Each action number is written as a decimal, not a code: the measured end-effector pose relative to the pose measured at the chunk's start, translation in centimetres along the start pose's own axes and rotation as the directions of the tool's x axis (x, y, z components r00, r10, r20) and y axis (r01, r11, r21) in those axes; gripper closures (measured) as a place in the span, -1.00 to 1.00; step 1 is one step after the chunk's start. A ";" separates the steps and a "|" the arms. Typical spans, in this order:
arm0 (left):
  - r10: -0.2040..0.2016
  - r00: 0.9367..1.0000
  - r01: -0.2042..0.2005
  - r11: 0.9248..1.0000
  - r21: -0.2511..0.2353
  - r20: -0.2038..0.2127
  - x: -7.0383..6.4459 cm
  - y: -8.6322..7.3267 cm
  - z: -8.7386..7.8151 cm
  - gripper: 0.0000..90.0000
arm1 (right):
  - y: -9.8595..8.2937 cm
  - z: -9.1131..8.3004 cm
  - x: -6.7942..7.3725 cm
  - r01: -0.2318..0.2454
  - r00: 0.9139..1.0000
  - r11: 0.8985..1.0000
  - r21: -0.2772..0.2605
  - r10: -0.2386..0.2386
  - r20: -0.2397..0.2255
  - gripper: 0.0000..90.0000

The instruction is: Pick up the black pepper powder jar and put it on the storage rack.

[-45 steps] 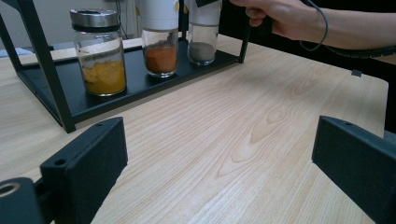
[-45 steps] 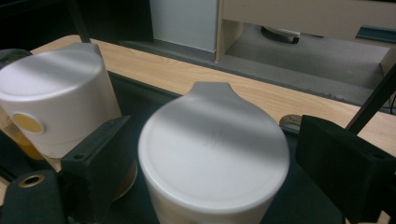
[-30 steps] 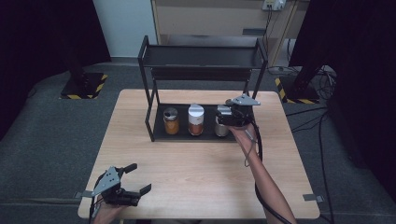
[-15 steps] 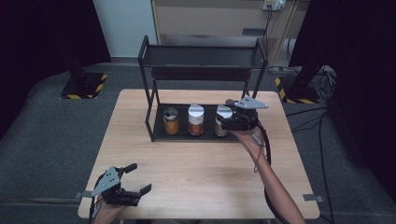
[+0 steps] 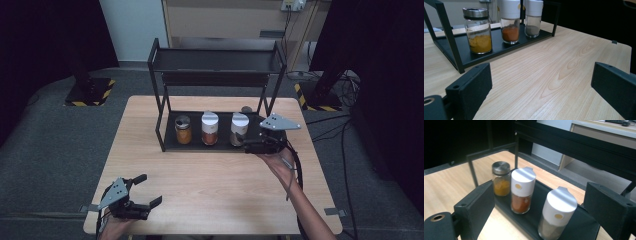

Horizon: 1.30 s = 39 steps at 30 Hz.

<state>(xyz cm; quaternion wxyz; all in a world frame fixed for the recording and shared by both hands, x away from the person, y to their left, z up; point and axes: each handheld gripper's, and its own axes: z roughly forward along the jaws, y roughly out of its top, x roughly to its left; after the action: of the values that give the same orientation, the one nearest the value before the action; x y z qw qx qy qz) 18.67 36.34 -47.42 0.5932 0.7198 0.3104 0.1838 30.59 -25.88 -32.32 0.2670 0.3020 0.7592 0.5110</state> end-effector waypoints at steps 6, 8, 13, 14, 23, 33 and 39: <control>-0.004 1.000 0.004 1.000 -0.008 0.007 0.1 -0.1 0.0 -0.95 | -0.4 -2.1 0.5 0.006 1.000 1.000 -0.009 -0.006 -0.010 -0.80; -0.006 1.000 0.006 1.000 -0.013 0.005 0.2 -0.2 -0.1 -0.95 | -0.7 -2.8 0.6 0.004 1.000 1.000 -0.013 -0.004 -0.014 -0.80; 0.001 1.000 -0.001 1.000 -0.017 0.014 0.2 -0.2 0.0 -0.95 | -1.4 -4.5 0.8 0.001 1.000 1.000 -0.015 -0.001 -0.016 -0.80; 0.003 1.000 -0.002 1.000 -0.015 0.014 0.1 -0.2 0.0 -0.95 | -1.6 -4.9 0.8 0.003 1.000 1.000 -0.020 -0.003 -0.014 -0.80; -0.013 1.000 0.013 0.999 -0.030 0.006 0.3 -0.4 -0.3 -0.95 | -4.2 -7.8 1.4 -0.026 1.000 0.999 -0.033 0.025 -0.007 -0.81; -0.010 1.000 0.010 0.999 -0.031 0.001 0.2 -0.4 -0.4 -0.95 | -6.7 -11.3 1.3 -0.070 0.997 0.995 -0.064 0.071 0.017 -0.81; -0.009 1.000 0.009 0.999 -0.032 -0.003 0.2 -0.4 -0.5 -0.95 | -8.6 -13.1 1.3 -0.093 0.995 0.993 -0.065 0.095 0.028 -0.81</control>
<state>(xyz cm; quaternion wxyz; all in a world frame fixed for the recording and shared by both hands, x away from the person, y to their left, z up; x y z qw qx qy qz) 18.40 36.86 -47.75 0.6048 0.7086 0.3116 0.1871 18.74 -35.52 -36.12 0.2638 0.3367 0.7231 0.5424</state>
